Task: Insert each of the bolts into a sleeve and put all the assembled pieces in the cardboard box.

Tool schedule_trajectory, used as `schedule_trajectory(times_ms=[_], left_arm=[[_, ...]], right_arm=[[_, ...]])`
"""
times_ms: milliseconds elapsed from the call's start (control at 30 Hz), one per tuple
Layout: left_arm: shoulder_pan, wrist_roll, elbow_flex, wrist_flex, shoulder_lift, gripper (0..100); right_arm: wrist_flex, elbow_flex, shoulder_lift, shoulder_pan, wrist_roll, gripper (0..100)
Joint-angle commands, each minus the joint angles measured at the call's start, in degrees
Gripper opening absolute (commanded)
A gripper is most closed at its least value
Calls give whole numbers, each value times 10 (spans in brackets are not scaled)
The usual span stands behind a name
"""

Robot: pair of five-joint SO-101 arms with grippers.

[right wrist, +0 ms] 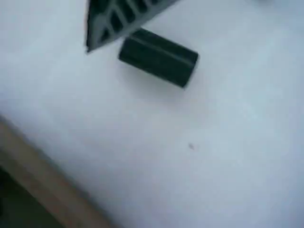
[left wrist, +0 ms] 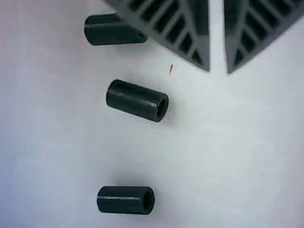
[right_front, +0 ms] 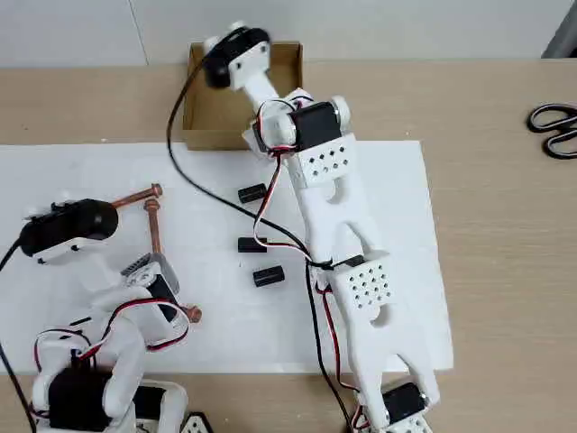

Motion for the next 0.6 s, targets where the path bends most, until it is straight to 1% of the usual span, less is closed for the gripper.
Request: schedule_trajectory(times_ms=[0, 133, 233, 400, 567], left_arm=[[-4, -21, -21, -4, 0, 7], [-4, -25, -20, -4, 0, 7], [-4, -25, -20, -4, 0, 7], [-4, -24, -20, -4, 0, 7], [-4, -24, -20, -4, 0, 7]], right_arm=[[12, 15, -41, -12, 112, 183], [13, 123, -47, -21, 210, 184], [13, 208, -85, -26, 260, 184], [10, 368, -181, -36, 301, 184], [10, 438, -238, -34, 324, 184]])
